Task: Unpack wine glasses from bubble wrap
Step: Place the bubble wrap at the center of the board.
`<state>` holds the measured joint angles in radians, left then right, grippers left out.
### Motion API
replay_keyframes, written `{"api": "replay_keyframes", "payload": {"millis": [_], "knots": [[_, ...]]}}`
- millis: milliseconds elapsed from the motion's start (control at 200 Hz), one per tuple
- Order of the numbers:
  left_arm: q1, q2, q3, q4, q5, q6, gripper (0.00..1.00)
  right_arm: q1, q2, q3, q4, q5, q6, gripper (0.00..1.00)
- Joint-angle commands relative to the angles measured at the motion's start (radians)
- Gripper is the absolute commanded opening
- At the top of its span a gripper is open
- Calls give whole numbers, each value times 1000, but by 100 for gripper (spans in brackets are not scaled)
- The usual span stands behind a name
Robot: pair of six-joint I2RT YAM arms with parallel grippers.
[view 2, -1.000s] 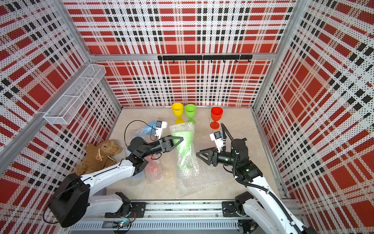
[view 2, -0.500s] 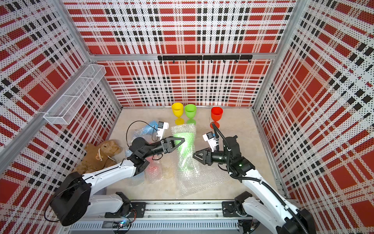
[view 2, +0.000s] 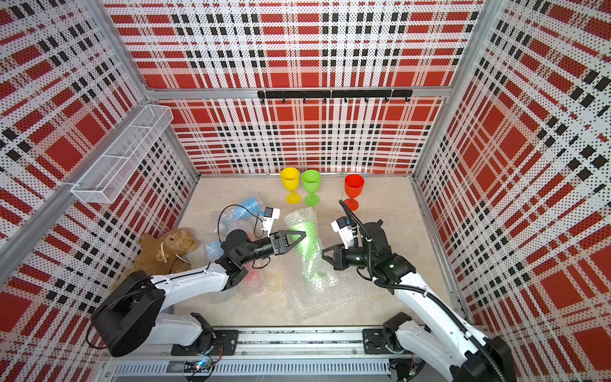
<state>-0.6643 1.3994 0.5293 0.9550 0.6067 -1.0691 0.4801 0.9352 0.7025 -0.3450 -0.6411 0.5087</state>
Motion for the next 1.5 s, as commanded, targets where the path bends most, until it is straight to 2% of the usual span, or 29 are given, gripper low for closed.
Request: {"api": "replay_keyframes", "payload": {"millis": [0, 145, 416, 506, 586, 681, 847, 977, 1077, 1258, 1383, 1498], "knots": [[-9, 51, -21, -1, 25, -6, 98, 1, -3, 77, -250, 144, -104, 0], [17, 77, -37, -109, -10, 16, 98, 2, 67, 119, -417, 231, -157, 0], [71, 38, -10, -464, -111, 157, 98, 5, 230, 130, -404, 236, -154, 0], [37, 29, 48, -615, -159, 247, 100, 10, 247, 160, -426, 234, -162, 0], [-21, 31, 135, -771, -238, 336, 97, 15, 251, 176, -444, 218, -167, 0], [-92, 40, 209, -867, -286, 371, 96, 21, 270, 194, -476, 234, -174, 0], [-144, 59, 236, -888, -320, 364, 93, 23, 297, 192, -471, 265, -176, 12], [-154, 85, 221, -863, -318, 351, 93, 23, 306, 166, -422, 248, -153, 36], [-153, 92, 197, -836, -317, 339, 92, 23, 283, 154, -408, 277, -137, 44], [-159, 112, 193, -820, -297, 336, 89, 23, 244, 119, -395, 349, -112, 44], [-186, 144, 228, -834, -292, 348, 87, 23, 219, 110, -367, 370, -96, 35], [-210, 180, 264, -861, -292, 363, 85, 23, 209, 104, -332, 334, -83, 31]]}}
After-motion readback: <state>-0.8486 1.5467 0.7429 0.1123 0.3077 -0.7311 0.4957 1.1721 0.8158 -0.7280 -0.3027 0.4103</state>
